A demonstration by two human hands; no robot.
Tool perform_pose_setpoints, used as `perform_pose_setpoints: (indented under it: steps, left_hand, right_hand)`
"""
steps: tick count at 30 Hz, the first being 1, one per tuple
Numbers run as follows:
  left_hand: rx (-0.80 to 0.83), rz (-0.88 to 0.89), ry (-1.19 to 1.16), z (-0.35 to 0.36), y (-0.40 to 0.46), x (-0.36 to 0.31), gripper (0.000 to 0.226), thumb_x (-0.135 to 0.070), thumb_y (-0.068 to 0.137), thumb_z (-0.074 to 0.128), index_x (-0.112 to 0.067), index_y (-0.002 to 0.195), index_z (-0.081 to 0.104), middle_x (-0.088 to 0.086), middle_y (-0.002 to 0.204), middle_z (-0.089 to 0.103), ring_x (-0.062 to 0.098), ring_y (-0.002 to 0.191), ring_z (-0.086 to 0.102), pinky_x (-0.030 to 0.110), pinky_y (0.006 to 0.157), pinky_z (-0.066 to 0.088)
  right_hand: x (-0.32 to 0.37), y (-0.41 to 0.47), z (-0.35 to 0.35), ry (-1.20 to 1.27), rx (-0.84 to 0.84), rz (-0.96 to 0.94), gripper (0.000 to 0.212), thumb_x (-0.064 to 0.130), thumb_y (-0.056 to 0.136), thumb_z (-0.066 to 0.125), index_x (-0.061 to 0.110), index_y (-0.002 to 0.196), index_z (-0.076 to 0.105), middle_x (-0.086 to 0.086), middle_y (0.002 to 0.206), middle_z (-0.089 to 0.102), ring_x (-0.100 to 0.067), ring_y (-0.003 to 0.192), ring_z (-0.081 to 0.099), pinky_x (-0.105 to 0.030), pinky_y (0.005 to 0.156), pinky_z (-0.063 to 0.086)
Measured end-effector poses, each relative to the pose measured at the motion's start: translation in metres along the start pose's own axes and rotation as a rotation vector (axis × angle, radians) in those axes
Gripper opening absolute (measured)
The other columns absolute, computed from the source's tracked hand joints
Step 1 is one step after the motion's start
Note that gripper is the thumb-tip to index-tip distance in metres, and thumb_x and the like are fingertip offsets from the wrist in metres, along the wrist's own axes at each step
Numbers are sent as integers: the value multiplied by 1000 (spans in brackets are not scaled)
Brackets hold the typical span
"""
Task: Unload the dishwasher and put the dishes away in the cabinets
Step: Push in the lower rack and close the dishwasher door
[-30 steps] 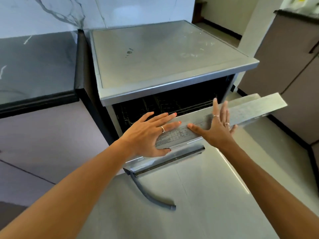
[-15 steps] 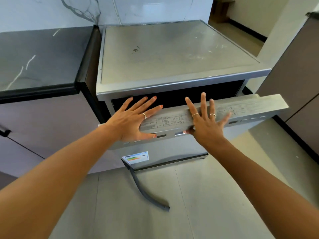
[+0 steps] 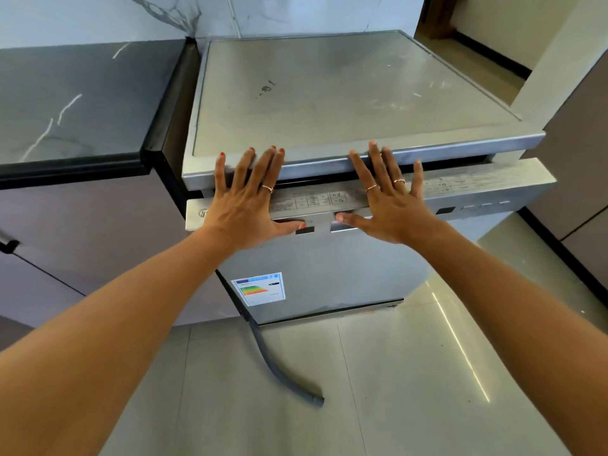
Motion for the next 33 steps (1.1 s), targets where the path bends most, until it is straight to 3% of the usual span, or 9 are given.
perform_pose_setpoints:
  steps: [2,4,7,11,13,16,19,25,33]
  left_hand:
    - [-23,18,4,0,5,4,108,-85,69,38,-16,150,20,4,153,28,31,138,29,57,111,17]
    - [-62,30,5,-2,10,7,97,-81,72,40,-18,146,29,4,148,36,30,133,36,51,107,24]
    - [-125,3,25,-3,12,8,85,-76,78,41,-20,143,34,3,144,40,28,129,39,46,104,25]
    - [-149,-47,-7,-5,19,2,79,-64,80,55,-13,139,43,5,139,50,31,120,50,43,99,38]
    - [-45,-65,-9,-9,31,-1,84,-57,76,66,-8,141,42,9,141,49,34,121,51,42,101,41]
    - [212,-83,34,-8,42,-7,90,-54,85,58,-7,150,16,10,156,23,35,138,30,40,111,30]
    - [347,-72,131,-11,48,-14,92,-51,89,56,-2,150,7,16,157,14,43,138,28,43,110,31]
    - [384,33,328,-15,64,-20,82,-43,93,52,10,144,17,29,147,31,45,125,47,44,100,44]
    - [479,61,340,-11,65,-24,78,-36,95,52,14,142,16,33,145,31,43,130,41,47,104,39]
  right_hand:
    - [1,7,-2,-47,-71,-17,102,89,67,5,31,146,-22,-3,158,-21,-23,145,-20,-61,109,-13]
    - [2,14,-3,-38,-114,-10,103,87,68,7,27,150,-10,-4,160,-6,-24,147,-10,-62,108,-12]
    - [6,18,-4,5,-231,20,86,74,79,25,25,148,10,-8,154,22,-26,145,9,-66,108,-1]
    - [13,24,-13,-27,-419,8,68,52,81,58,13,132,36,-16,128,48,-32,129,32,-61,110,11]
    - [16,29,-17,-39,-456,3,64,42,77,70,8,124,44,-17,118,51,-33,119,35,-56,111,21]
    - [22,29,-20,-28,-444,7,60,36,74,75,5,117,48,-16,112,51,-32,112,37,-48,107,33]
    - [27,28,-29,-47,-464,-29,55,32,72,76,5,111,49,-16,109,52,-30,106,37,-45,98,41]
    - [29,37,-31,-224,-549,-106,33,32,85,66,10,98,46,-12,99,57,-31,88,55,-41,83,46]
    - [33,45,-31,-202,-442,-89,49,28,71,79,12,102,44,-11,99,58,-32,85,56,-41,78,48]
Point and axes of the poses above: each hand's wrist, its own y-axis towards the middle knuckle, its own z-axis out of the palm, x = y × z, the point moved 8 cm from there along y, towards the middle knuckle
